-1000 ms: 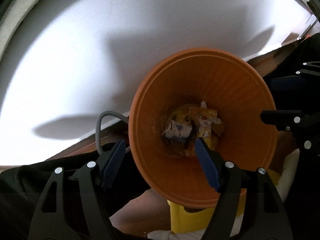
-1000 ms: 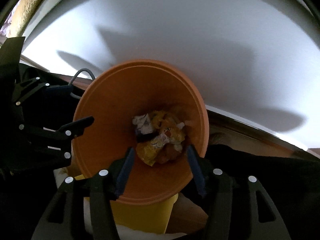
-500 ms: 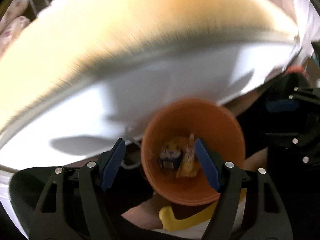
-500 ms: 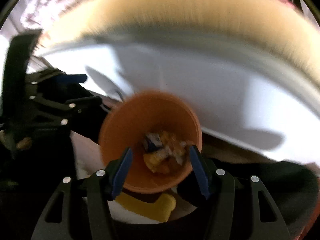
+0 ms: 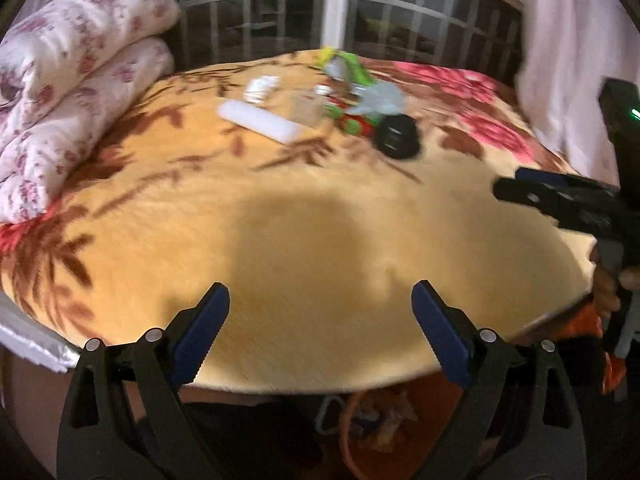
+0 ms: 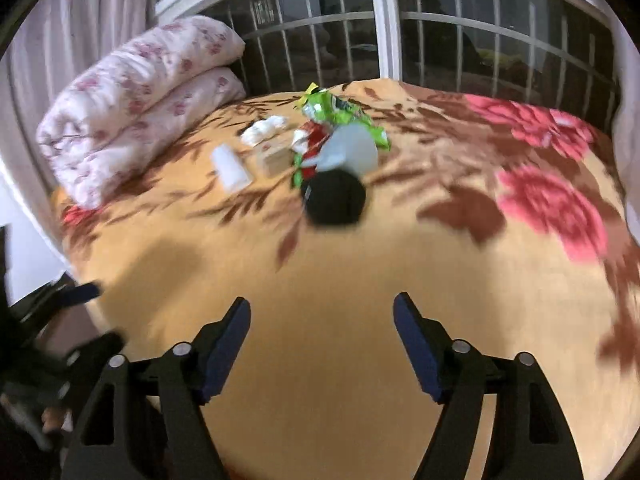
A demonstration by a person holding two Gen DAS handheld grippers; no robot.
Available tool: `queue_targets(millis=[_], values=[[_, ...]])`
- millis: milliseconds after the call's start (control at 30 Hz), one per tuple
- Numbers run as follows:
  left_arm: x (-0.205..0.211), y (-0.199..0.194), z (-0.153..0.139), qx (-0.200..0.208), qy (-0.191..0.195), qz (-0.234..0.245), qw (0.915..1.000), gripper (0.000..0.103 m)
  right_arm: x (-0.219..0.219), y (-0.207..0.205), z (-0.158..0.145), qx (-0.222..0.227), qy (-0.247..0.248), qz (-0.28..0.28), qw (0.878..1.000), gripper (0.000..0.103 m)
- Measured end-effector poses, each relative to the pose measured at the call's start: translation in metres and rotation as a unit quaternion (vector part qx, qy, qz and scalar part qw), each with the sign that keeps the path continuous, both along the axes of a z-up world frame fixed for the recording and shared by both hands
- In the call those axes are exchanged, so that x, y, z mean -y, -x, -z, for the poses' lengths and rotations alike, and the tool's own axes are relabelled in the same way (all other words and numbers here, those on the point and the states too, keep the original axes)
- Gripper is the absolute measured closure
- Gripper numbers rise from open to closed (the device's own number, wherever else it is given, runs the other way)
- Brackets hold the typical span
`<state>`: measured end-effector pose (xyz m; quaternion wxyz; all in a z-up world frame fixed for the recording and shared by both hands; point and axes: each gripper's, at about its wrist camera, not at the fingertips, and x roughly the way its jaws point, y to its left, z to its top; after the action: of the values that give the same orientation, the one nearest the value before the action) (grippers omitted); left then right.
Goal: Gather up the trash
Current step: 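Grasp the white foam stick with the left gripper while the right gripper grasps the black round pouf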
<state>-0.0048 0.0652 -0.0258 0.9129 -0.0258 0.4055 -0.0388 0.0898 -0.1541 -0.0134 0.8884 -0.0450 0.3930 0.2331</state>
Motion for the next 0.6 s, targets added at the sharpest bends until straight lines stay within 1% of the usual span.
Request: queue_targets(millis=[67, 167, 233, 333, 367, 433, 500, 533, 600], values=[[-0.007, -0.007, 0.002, -0.002, 0.001, -0.01, 0.9999, 0.013, -0.02, -0.036, 0.004, 0.005, 0.026, -0.003, 1.0, 0.027], [-0.014, -0.022, 0.0, -0.001, -0.006, -0.025, 0.9997, 0.013, -0.045, -0.08, 0.014, -0.01, 0.05, -0.008, 0.999, 0.026], [-0.018, -0.035, -0.001, -0.007, -0.004, -0.034, 0.9994, 0.013, -0.059, -0.104, 0.021, -0.02, 0.061, -0.008, 0.998, 0.026], [-0.026, -0.052, 0.0, -0.019, 0.013, -0.047, 0.9987, 0.013, -0.073, -0.122, 0.034, -0.032, 0.076, -0.008, 0.997, 0.027], [-0.028, -0.058, 0.0, -0.021, 0.017, -0.052, 0.9983, 0.013, -0.075, -0.124, 0.037, -0.032, 0.085, -0.003, 0.996, 0.028], [-0.031, -0.072, 0.001, -0.026, 0.024, -0.06, 0.9976, 0.013, -0.074, -0.129, 0.046, -0.034, 0.105, 0.018, 0.994, 0.044], [-0.032, -0.087, 0.001, -0.031, 0.027, -0.067, 0.997, 0.013, -0.066, -0.129, 0.047, -0.037, 0.08, 0.022, 0.996, 0.047], [-0.033, -0.097, 0.001, -0.036, 0.029, -0.071, 0.9964, 0.013, -0.057, -0.127, 0.046, -0.037, 0.057, 0.026, 0.997, 0.048], [-0.033, -0.113, 0.002, -0.044, 0.033, -0.079, 0.9954, 0.013, -0.044, -0.122, 0.042, -0.038, 0.026, 0.041, 0.998, 0.049]])
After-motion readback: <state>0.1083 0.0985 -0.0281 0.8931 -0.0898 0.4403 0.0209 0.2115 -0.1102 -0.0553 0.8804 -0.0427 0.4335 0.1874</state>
